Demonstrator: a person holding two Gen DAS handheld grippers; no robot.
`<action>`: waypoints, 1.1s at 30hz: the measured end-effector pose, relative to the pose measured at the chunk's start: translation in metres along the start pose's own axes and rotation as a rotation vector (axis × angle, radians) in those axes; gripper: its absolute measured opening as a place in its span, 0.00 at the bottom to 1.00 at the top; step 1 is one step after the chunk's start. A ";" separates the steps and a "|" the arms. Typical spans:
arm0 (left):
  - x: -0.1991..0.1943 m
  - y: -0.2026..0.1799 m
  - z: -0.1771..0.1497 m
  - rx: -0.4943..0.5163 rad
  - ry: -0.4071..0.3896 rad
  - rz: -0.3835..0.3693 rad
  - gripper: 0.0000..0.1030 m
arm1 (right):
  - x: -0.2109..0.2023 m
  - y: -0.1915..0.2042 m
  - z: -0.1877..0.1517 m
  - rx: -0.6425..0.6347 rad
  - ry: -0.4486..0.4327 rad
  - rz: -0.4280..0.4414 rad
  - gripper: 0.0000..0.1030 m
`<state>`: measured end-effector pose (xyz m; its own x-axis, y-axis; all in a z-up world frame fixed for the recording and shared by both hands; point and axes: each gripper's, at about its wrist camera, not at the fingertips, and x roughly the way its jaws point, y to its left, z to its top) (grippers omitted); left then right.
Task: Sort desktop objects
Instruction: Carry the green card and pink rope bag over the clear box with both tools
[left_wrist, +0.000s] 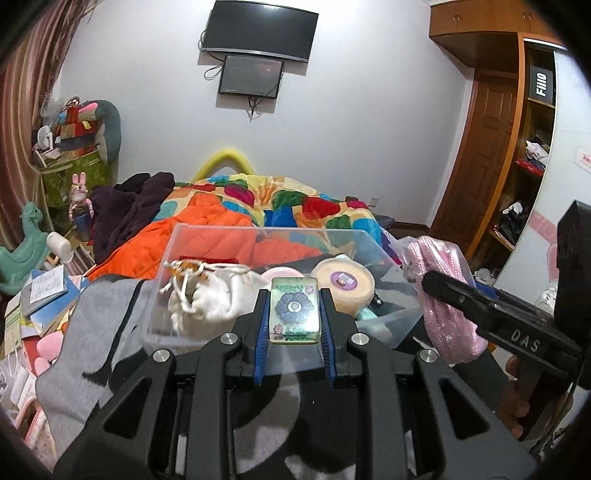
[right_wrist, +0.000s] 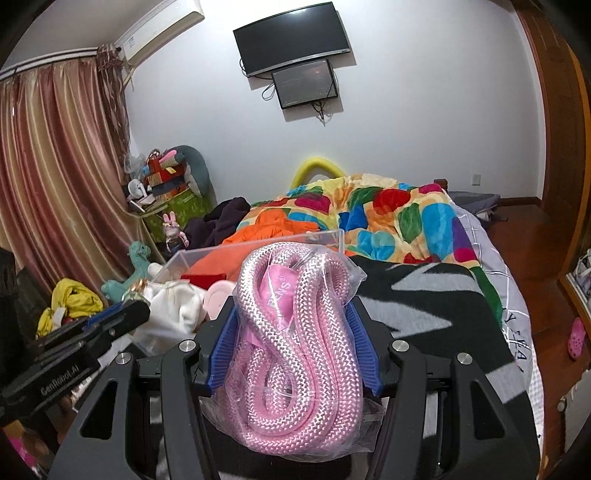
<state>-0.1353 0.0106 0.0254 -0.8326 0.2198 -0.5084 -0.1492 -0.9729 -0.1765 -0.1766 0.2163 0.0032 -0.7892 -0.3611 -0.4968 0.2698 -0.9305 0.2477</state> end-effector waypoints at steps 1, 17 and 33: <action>0.002 -0.001 0.002 0.004 -0.001 -0.001 0.23 | 0.002 0.000 0.003 0.003 0.000 0.006 0.52; 0.057 0.022 0.022 -0.044 0.074 -0.007 0.23 | 0.055 0.038 0.027 -0.143 0.023 -0.047 0.52; 0.077 0.014 0.006 -0.013 0.086 -0.020 0.24 | 0.077 0.035 0.013 -0.185 0.035 -0.112 0.54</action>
<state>-0.2046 0.0135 -0.0110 -0.7804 0.2448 -0.5755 -0.1579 -0.9675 -0.1974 -0.2349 0.1562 -0.0160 -0.8008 -0.2542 -0.5423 0.2814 -0.9590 0.0339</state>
